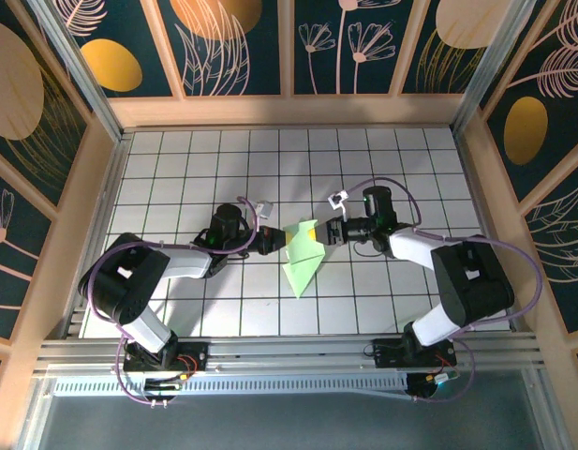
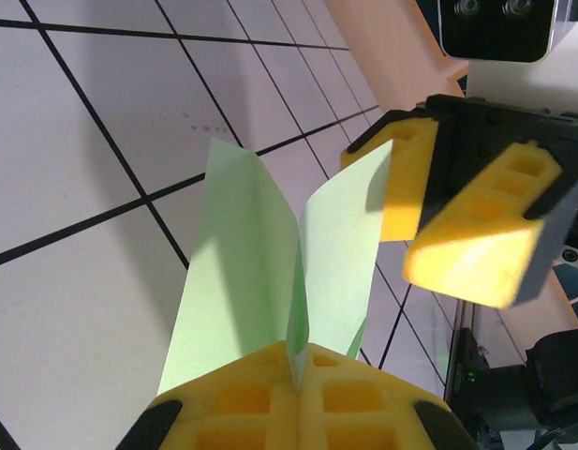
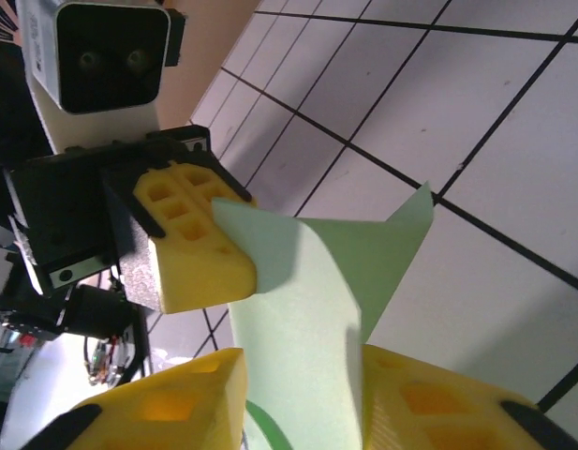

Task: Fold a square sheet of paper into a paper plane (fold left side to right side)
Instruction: Fold the wing for the fifth time at the center of the table.

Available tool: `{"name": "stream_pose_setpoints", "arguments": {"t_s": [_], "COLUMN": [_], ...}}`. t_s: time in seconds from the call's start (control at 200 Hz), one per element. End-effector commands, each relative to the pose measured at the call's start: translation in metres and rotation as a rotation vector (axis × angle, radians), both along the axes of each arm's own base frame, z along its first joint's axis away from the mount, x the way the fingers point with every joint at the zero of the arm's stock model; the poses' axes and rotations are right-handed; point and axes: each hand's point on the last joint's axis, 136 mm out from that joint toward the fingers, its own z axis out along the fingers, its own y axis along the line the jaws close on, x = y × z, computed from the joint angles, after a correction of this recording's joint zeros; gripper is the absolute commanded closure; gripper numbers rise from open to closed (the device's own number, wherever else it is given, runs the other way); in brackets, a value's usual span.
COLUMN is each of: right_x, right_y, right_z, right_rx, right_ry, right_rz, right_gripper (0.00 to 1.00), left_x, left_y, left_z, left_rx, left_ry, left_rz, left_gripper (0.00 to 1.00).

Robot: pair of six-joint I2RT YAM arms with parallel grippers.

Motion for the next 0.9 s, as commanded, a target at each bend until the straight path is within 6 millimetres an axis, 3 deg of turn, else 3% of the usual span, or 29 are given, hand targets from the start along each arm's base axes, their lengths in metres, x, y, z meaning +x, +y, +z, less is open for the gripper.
{"name": "stream_pose_setpoints", "arguments": {"t_s": [0.0, 0.12, 0.275, 0.425, 0.515, 0.696, 0.896], "right_x": [0.011, 0.02, 0.026, 0.027, 0.029, 0.035, 0.039], "right_y": [-0.003, -0.007, -0.015, -0.019, -0.022, -0.028, -0.031], "right_z": [-0.006, -0.017, -0.032, -0.036, -0.038, -0.044, -0.049], "right_rx": [-0.039, -0.086, -0.145, -0.169, -0.181, -0.195, -0.185], "right_ry": [0.012, 0.08, 0.216, 0.357, 0.444, 0.53, 0.582], "right_rz": [-0.034, -0.099, -0.202, -0.275, -0.308, -0.358, -0.387], "right_gripper": [0.78, 1.0, 1.0, 1.0, 1.0, 1.0, 1.0], "left_x": [0.0, 0.004, 0.019, 0.019, 0.004, -0.028, -0.05], "left_y": [0.001, 0.006, 0.026, 0.037, 0.025, -0.006, -0.039], "left_z": [-0.002, -0.002, 0.008, 0.03, 0.032, 0.016, 0.0], "left_rx": [-0.002, 0.023, 0.146, 0.224, 0.315, 0.497, 0.684], "left_ry": [-0.023, -0.031, -0.102, -0.191, -0.24, -0.263, -0.318], "left_rz": [-0.006, 0.027, 0.151, 0.202, 0.165, 0.086, 0.072], "left_gripper": [0.97, 0.84, 0.58, 0.55, 0.55, 0.55, 0.52]}}
